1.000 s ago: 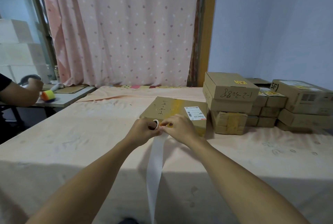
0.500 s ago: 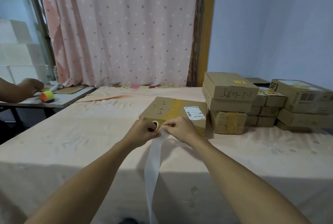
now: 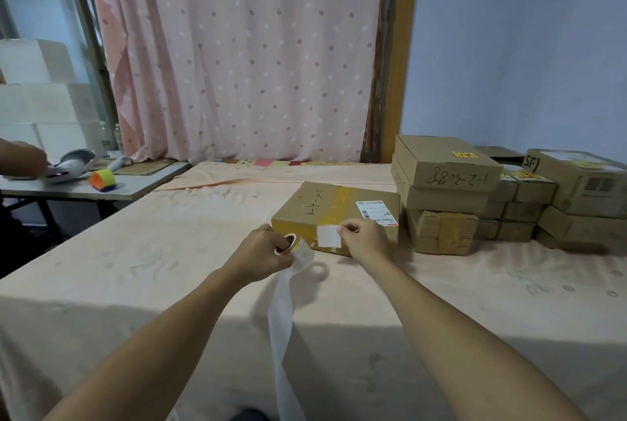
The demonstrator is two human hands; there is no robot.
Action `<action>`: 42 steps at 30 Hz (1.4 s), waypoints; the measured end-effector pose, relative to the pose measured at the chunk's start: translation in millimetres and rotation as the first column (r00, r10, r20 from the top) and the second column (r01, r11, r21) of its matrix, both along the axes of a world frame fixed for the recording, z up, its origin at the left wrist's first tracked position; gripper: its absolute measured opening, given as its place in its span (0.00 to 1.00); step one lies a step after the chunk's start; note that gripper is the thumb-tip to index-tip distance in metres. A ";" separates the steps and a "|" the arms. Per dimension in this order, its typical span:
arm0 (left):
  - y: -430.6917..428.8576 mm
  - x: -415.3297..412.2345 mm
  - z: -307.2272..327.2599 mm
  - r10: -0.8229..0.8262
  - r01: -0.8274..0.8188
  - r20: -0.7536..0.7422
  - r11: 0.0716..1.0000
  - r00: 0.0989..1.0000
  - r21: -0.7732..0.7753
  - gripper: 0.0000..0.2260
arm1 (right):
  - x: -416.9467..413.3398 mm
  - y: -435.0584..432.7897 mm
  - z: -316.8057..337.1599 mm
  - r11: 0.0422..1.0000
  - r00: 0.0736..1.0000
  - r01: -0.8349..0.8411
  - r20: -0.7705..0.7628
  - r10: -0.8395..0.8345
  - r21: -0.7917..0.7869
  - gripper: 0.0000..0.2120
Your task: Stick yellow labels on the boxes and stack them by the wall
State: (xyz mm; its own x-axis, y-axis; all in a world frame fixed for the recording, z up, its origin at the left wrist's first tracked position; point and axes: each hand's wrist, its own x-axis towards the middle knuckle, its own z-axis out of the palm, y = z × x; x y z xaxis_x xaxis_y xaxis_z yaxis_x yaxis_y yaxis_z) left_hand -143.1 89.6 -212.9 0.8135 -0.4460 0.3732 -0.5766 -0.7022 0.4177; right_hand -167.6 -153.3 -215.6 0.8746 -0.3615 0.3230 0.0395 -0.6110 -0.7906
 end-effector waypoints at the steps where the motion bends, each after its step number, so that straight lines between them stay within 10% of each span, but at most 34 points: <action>1: 4.5 1.3 -0.3 0.019 -0.019 -0.003 1.000 1.000 0.019 0.10 | 0.5 -2.0 -0.5 0.998 1.000 0.023 -0.002 -0.023 0.053 0.05; 13: 23.4 14.6 -11.9 0.432 -0.435 0.097 0.817 0.896 0.378 0.03 | 4.8 -10.5 -1.7 0.943 0.994 0.072 0.053 -0.094 0.326 0.07; 27: -2.1 13.2 17.7 0.498 -0.448 0.028 0.753 0.867 0.482 0.08 | -2.8 -27.5 11.7 0.917 0.987 0.052 0.117 -0.107 0.395 0.05; 34: -21.8 6.6 25.9 0.433 -0.494 0.238 0.749 0.870 0.441 0.06 | -5.3 -26.3 9.5 0.927 0.990 0.046 0.109 -0.093 0.372 0.07; 38: -46.4 5.3 28.2 0.400 -0.414 0.107 0.874 0.910 0.254 0.09 | -8.6 -23.5 6.8 0.946 0.994 -0.004 0.106 -0.032 0.325 0.11; 42: -80.5 5.1 29.8 0.009 -0.290 -0.528 0.843 0.849 -0.453 0.16 | -10.1 -17.4 4.8 0.946 0.989 -0.134 0.093 0.111 0.297 0.17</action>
State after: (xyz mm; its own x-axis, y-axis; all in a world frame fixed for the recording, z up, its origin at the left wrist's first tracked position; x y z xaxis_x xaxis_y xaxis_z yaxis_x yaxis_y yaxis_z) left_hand -138.0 9.0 -183.1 0.9849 -0.1683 0.0408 -0.1019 -0.3725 0.9224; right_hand -177.7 -170.6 -210.8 0.8960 -0.3436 0.2815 0.1647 -0.3315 -0.9290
